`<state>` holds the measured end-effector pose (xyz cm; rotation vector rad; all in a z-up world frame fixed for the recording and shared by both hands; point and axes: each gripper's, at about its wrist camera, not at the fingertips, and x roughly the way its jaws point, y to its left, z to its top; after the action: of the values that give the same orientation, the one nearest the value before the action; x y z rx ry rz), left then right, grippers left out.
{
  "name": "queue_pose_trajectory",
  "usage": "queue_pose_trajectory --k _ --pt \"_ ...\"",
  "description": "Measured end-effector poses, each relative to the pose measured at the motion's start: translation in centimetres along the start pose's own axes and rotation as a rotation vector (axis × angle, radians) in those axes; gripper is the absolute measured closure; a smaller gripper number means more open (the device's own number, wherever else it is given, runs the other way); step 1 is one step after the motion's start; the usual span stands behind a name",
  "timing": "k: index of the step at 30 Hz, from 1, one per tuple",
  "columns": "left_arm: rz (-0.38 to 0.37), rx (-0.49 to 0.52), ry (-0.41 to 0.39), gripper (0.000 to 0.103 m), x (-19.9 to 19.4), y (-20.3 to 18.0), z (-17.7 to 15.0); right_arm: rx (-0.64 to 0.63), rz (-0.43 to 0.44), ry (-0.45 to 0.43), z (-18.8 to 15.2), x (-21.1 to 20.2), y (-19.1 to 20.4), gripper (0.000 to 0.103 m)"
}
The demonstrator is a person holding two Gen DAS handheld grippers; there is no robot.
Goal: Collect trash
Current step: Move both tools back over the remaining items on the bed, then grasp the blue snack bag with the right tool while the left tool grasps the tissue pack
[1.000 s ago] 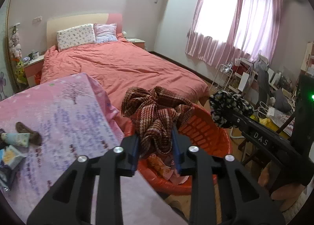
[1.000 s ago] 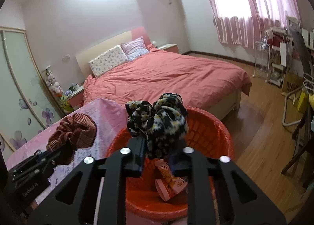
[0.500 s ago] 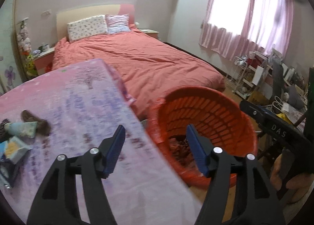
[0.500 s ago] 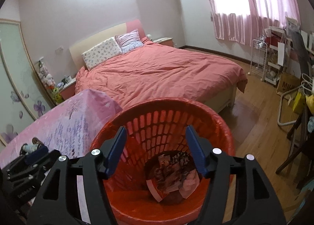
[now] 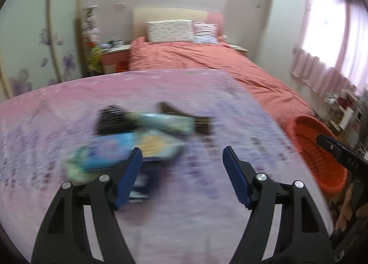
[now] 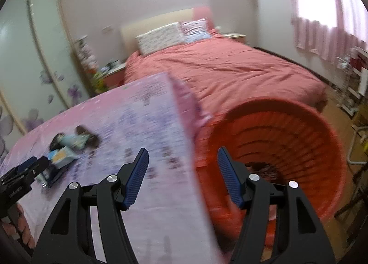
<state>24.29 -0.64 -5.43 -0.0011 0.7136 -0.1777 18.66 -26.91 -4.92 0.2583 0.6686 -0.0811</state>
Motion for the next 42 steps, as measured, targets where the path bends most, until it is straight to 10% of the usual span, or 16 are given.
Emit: queue_pose_trajectory --k 12,22,34,42 --pt "0.208 -0.143 0.008 0.032 -2.1 14.0 -2.5 -0.157 0.195 0.115 -2.7 2.8 15.0 0.039" --pt "0.238 -0.226 0.028 0.028 -2.3 19.0 -3.8 -0.099 0.205 0.166 -3.7 5.7 22.7 0.019" --pt "0.216 -0.238 0.037 0.027 -2.1 19.2 -4.1 -0.101 0.020 0.215 -4.5 8.0 22.5 0.019" --pt "0.204 -0.238 0.039 0.027 -2.0 18.7 -4.0 -0.105 -0.053 0.216 -4.2 7.3 18.1 0.052"
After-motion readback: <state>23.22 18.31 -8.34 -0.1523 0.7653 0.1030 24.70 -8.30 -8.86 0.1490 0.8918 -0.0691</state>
